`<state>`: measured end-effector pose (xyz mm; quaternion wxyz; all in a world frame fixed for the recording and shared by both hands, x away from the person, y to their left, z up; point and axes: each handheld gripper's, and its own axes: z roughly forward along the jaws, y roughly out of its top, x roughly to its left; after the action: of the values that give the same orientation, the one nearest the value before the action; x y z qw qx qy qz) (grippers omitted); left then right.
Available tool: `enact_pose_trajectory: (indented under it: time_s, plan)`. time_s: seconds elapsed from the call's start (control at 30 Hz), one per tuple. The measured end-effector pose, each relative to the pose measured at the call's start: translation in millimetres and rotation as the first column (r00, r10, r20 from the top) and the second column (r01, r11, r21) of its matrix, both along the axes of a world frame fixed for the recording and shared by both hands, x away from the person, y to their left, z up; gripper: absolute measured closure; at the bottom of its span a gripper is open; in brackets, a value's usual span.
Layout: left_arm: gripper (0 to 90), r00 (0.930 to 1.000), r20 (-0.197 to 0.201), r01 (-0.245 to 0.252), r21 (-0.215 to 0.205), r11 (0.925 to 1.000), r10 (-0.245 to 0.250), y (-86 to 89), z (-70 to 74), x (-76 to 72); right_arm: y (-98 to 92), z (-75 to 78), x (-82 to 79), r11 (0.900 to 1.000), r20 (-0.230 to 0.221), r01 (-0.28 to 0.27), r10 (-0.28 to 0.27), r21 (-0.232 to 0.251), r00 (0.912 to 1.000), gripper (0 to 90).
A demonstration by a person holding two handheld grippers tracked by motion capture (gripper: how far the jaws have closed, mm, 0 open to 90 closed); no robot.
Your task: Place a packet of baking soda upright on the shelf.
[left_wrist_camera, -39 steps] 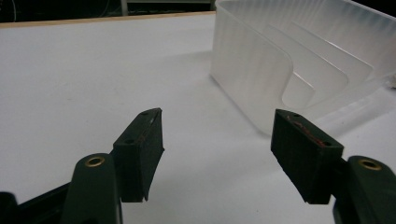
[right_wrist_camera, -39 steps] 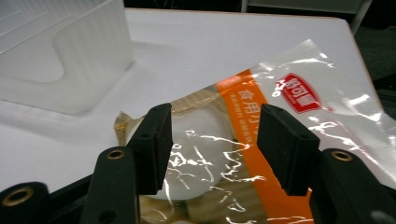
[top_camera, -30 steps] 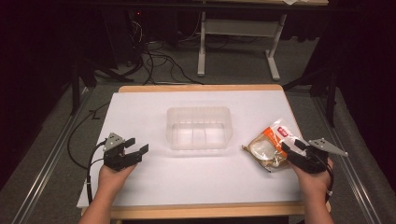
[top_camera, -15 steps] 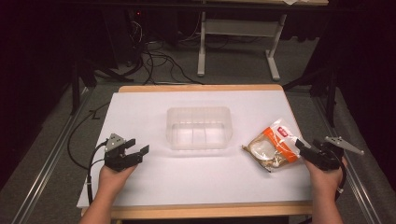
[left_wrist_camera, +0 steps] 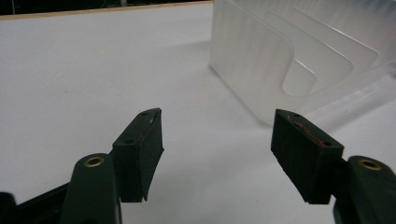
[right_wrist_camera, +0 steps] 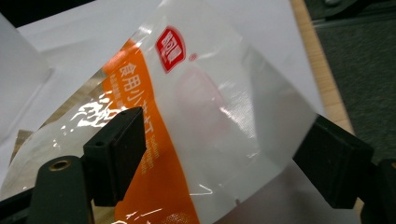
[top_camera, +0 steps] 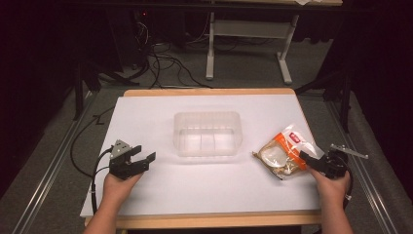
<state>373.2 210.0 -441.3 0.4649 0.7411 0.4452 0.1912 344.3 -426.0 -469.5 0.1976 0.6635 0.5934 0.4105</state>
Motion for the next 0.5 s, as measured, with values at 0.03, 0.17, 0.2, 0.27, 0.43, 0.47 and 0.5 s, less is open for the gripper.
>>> enact_pose_trajectory:
  time_s: [0.03, 0.17, 0.2, 0.27, 0.43, 0.47, 0.5]
  plan:
    - [34.5, 1.0, 0.0, -0.001, -0.001, 1.0, 0.001, 0.1, 0.1, 0.0, 1.6, -1.4, 0.6, 1.0, -0.003, -0.023, 0.023, 0.016, 0.9997, 25.3]
    - [34.5, 1.0, 0.001, -0.001, -0.002, 1.0, 0.001, 0.5, 0.3, 0.1, 6.1, -0.5, 0.1, 0.998, 0.02, -0.065, 0.064, 0.02, 0.9977, 32.9]
    - [34.5, 1.0, 0.002, -0.002, -0.003, 1.0, 0.002, 0.6, 0.3, 0.1, 6.1, -0.5, 0.1, 0.998, 0.02, -0.065, 0.064, 0.02, 0.9977, 32.9]
    - [34.5, 1.0, 0.005, -0.006, -0.006, 1.0, 0.006, 1.5, 0.9, -0.2, 9.0, 3.5, -2.6, 0.996, 0.058, -0.088, 0.087, 0.022, 0.9946, 38.2]
    - [34.6, 0.9999, 0.008, -0.008, -0.005, 1.0, 0.008, 2.0, 1.4, -0.2, 10.7, 10.0, -8.7, 0.993, 0.104, -0.113, 0.11, 0.021, 0.9885, 48.1]
    - [34.6, 0.9999, 0.008, -0.007, -0.005, 1.0, 0.008, 2.2, 1.7, -0.2, 11.2, 11.3, -10.2, 0.993, 0.114, -0.118, 0.115, 0.018, 0.9868, 51.8]
    - [34.6, 0.9999, 0.009, -0.008, -0.006, 1.0, 0.008, 2.1, 1.9, -0.2, 11.7, 12.7, -11.9, 0.992, 0.118, -0.122, 0.119, 0.021, 0.9859, 55.7]
